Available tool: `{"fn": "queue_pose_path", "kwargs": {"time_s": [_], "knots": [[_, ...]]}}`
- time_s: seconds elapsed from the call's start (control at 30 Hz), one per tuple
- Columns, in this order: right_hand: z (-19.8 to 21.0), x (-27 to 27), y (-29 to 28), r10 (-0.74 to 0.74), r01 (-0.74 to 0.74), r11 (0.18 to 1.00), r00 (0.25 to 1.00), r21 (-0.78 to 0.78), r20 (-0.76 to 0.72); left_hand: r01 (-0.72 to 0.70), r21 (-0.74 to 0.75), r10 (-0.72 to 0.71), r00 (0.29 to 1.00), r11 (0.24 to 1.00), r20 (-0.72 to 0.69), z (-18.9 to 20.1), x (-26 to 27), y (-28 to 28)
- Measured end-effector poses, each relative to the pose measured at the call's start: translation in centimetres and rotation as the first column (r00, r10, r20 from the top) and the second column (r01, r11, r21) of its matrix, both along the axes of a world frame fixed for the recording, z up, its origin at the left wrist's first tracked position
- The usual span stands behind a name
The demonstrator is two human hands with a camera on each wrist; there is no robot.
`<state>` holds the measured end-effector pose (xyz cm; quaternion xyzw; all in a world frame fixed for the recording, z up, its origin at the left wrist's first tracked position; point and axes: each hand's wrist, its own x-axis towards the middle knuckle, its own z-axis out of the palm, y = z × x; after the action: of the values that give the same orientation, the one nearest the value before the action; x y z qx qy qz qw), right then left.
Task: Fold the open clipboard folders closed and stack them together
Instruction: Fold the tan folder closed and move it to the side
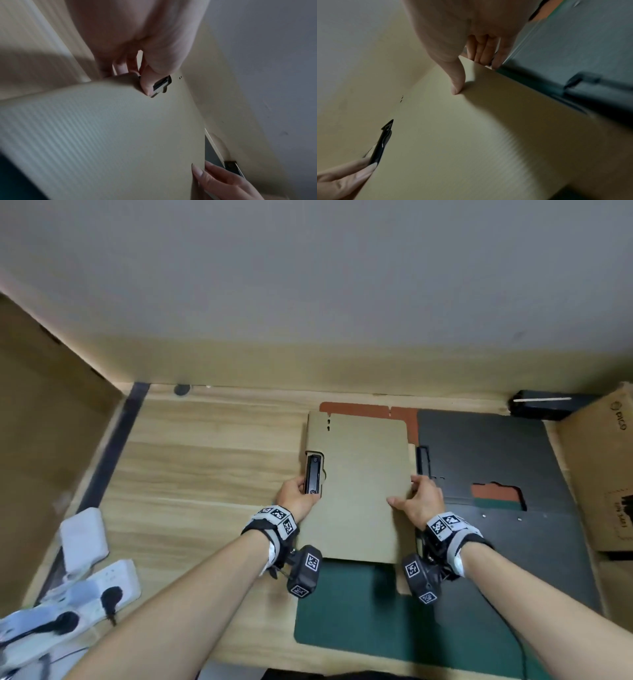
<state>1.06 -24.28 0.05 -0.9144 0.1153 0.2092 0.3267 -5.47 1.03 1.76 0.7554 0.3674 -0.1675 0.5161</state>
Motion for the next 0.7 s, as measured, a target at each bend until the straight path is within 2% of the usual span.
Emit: {"fn": "queue_pose_path", "kwargs": {"time_s": [0.1, 0.27, 0.4, 0.53, 0.7], "knots": [[-0.6, -1.1, 6.2, 0.073, -0.072, 0.997, 0.997, 0.025, -0.027, -0.077, 0.038, 0.076, 0.997, 0.996, 0.027, -1.0, -2.2, 5.9], [-2.0, -3.2, 15.1, 0.184, -0.183, 0.982, 0.982, 0.042, -0.035, -0.122, 0.163, 0.124, 0.992, 0.979, -0.004, -1.9, -5.2, 14.4], [-3.0, -5.2, 21.4, 0.210, -0.203, 0.973, 0.977, 0.113, -0.048, -0.249, 0.172, 0.249, 0.968, 0.953, 0.017, -2.8, -7.5, 20.2], [-3.8, -6.5, 25.0, 0.223, -0.221, 0.967, 0.975, 0.131, -0.002, -0.308, 0.185, 0.302, 0.951, 0.933, 0.062, -3.2, -8.9, 23.3], [-3.6, -6.6, 26.1, 0.262, -0.261, 0.962, 0.965, 0.083, 0.001, -0.319, 0.233, 0.314, 0.948, 0.919, 0.061, -3.8, -9.4, 24.0]]}}
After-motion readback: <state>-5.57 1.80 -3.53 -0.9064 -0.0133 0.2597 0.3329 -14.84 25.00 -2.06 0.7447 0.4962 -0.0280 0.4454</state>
